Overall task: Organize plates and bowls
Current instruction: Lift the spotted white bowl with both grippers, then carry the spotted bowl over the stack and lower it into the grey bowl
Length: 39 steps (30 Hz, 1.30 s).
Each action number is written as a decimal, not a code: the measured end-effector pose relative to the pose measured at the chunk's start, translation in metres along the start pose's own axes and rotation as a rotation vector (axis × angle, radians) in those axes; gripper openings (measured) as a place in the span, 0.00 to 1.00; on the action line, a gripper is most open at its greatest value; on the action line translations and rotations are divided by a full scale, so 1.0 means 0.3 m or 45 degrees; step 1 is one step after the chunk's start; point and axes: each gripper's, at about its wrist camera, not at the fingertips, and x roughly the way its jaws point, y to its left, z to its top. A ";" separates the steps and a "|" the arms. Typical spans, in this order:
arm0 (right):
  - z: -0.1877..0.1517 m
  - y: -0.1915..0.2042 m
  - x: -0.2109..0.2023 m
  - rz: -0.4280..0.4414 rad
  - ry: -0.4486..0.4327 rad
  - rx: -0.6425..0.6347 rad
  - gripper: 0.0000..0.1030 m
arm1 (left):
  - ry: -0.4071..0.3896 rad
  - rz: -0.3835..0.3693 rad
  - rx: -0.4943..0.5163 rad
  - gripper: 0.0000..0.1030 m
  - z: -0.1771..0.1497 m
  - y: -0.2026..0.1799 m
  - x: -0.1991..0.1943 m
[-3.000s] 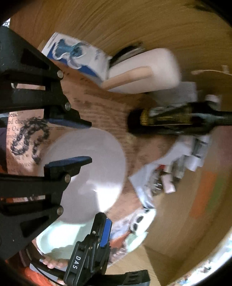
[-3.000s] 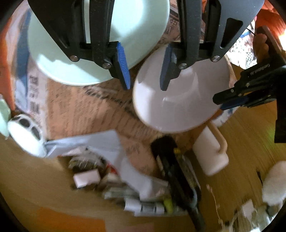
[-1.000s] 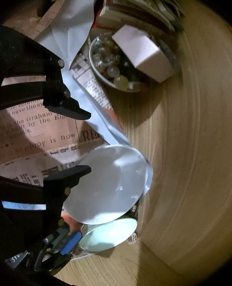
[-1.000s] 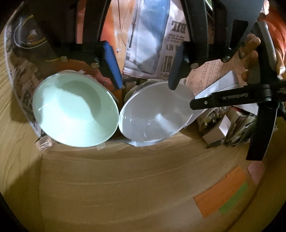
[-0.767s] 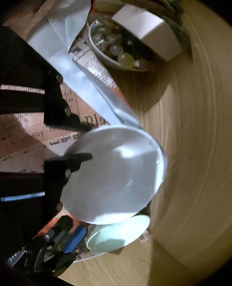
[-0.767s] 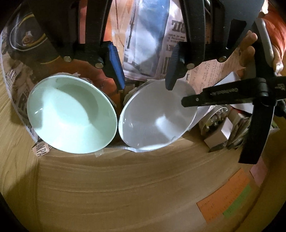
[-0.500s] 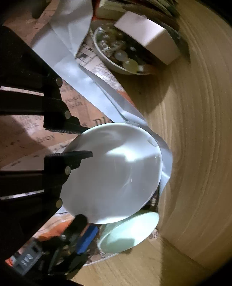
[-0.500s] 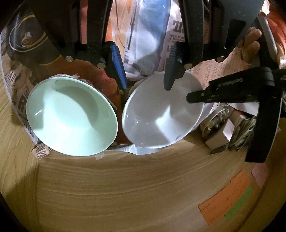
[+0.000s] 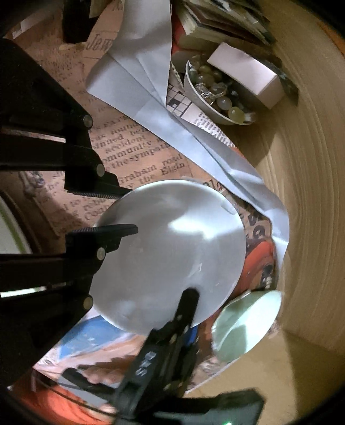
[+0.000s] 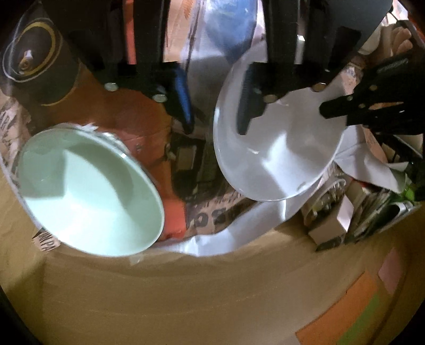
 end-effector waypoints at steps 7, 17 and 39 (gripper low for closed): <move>-0.026 0.049 -0.015 -0.019 -0.012 -0.060 0.10 | -0.044 0.086 0.055 0.19 -0.021 -0.030 -0.019; -0.058 0.106 -0.116 -0.031 -0.107 -0.067 0.11 | -0.134 0.085 0.023 0.18 -0.060 -0.016 -0.081; -0.182 0.422 -0.335 0.118 -0.288 -0.208 0.12 | -0.485 0.136 -0.154 0.18 -0.379 0.113 -0.487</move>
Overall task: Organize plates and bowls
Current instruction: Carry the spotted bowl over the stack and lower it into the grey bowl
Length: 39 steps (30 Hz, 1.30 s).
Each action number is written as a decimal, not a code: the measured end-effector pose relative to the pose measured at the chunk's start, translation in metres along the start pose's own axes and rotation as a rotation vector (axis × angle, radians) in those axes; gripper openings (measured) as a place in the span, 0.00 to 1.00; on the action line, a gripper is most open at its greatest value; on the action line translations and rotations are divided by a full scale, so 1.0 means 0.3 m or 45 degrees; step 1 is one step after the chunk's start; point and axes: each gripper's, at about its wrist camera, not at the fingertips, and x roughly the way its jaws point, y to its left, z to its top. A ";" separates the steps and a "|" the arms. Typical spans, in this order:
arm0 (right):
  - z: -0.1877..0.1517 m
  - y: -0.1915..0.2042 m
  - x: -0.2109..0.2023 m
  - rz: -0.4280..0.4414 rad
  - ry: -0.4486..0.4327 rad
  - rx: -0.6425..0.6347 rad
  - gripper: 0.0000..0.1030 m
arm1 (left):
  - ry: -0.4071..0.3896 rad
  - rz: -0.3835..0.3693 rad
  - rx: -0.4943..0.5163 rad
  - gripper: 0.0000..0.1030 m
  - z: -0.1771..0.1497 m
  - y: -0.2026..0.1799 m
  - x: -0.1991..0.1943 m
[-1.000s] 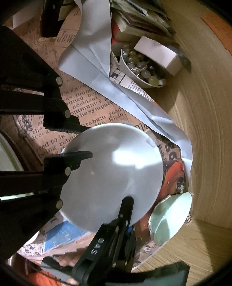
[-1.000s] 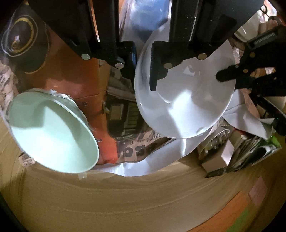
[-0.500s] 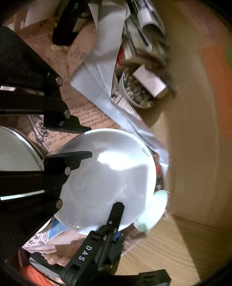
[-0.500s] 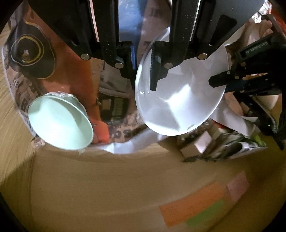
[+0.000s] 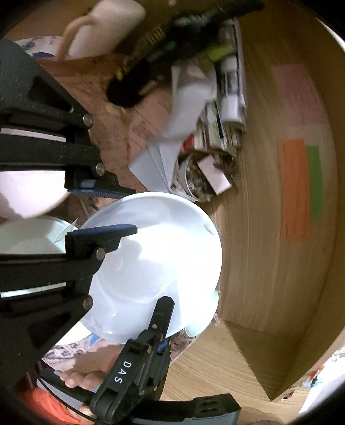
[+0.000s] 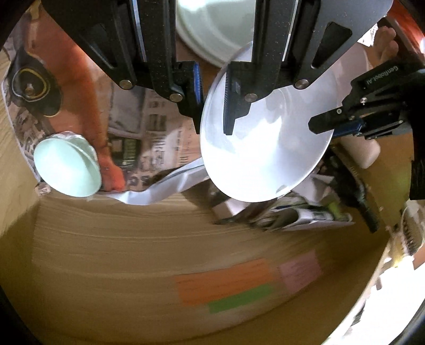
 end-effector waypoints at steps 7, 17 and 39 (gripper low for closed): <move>-0.037 0.118 -0.003 0.060 0.003 -0.052 0.12 | -0.040 0.049 -0.072 0.18 -0.109 0.072 -0.109; -0.090 0.267 0.020 0.150 0.033 -0.115 0.12 | -0.052 0.101 -0.168 0.18 -0.234 0.187 -0.224; -0.188 0.408 0.167 0.241 0.193 -0.185 0.12 | 0.049 0.197 -0.274 0.18 -0.385 0.313 -0.212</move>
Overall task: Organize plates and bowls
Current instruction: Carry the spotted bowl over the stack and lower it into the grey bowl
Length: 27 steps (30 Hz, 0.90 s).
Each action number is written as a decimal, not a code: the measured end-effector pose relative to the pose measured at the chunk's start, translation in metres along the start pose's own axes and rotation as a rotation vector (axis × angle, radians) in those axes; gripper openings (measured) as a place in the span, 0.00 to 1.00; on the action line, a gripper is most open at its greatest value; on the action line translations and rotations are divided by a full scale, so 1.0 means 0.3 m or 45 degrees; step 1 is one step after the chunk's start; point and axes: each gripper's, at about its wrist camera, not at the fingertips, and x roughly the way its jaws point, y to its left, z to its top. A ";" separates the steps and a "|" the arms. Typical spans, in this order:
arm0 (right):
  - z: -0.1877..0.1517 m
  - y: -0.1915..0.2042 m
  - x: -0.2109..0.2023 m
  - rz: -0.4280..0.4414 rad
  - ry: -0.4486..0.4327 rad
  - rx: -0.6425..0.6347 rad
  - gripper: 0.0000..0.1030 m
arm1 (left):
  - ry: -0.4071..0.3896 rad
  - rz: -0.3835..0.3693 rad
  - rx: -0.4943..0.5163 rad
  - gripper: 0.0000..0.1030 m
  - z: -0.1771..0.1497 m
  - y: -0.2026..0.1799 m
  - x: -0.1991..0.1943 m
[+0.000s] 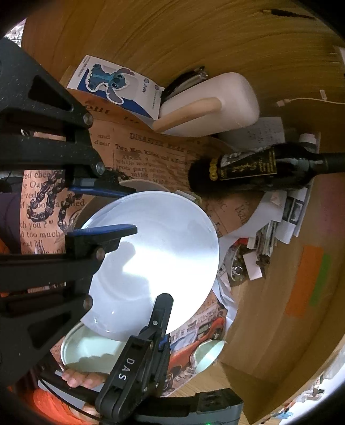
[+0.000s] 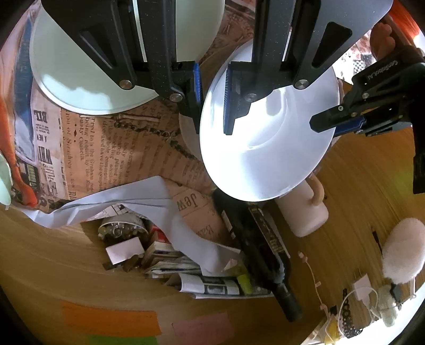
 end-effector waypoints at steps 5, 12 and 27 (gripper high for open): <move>-0.011 0.006 0.026 -0.016 0.027 -0.016 0.12 | 0.016 0.023 0.032 0.18 -0.015 0.004 0.025; -0.022 0.007 0.058 -0.050 0.059 -0.041 0.12 | 0.009 0.073 0.101 0.18 -0.032 -0.013 0.051; -0.017 0.037 0.062 -0.128 0.070 -0.170 0.17 | 0.000 0.127 0.182 0.19 -0.042 -0.037 0.065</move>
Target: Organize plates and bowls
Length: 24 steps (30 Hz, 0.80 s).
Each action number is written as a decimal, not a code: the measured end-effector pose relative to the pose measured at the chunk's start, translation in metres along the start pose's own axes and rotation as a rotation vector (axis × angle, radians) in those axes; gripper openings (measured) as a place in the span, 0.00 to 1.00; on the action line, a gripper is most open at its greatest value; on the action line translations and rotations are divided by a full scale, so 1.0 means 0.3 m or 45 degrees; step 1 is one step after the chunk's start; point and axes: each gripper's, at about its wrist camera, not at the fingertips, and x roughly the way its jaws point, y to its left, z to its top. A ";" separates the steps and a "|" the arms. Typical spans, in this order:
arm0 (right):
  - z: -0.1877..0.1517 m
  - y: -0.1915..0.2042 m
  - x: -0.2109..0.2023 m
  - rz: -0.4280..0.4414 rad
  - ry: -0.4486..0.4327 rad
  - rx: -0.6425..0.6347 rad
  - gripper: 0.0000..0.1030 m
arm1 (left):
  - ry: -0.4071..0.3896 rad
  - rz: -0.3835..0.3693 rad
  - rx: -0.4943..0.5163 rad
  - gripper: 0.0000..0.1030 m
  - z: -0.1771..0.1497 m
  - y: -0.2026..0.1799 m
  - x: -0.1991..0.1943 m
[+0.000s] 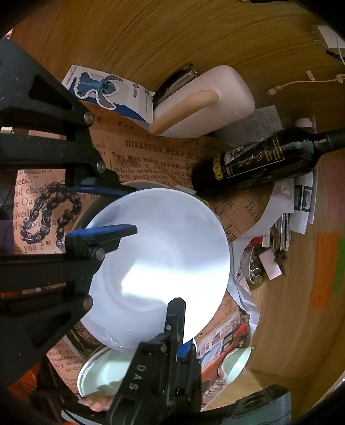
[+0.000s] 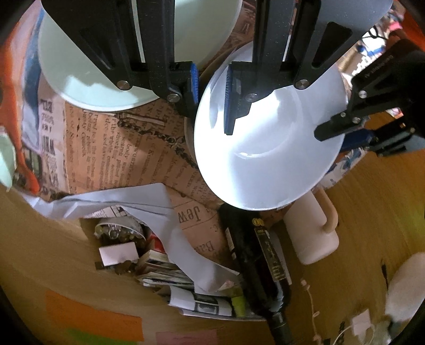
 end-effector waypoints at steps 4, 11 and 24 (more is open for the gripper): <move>-0.002 0.032 0.004 -0.045 -0.003 -0.075 0.21 | 0.002 0.042 0.030 0.21 -0.001 -0.012 -0.005; 0.004 0.046 -0.038 -0.123 -0.126 -0.130 0.53 | -0.009 0.061 0.046 0.23 0.001 -0.015 -0.012; 0.016 -0.137 -0.129 -0.128 -0.169 0.067 0.53 | -0.122 -0.102 -0.069 0.50 0.110 -0.015 -0.095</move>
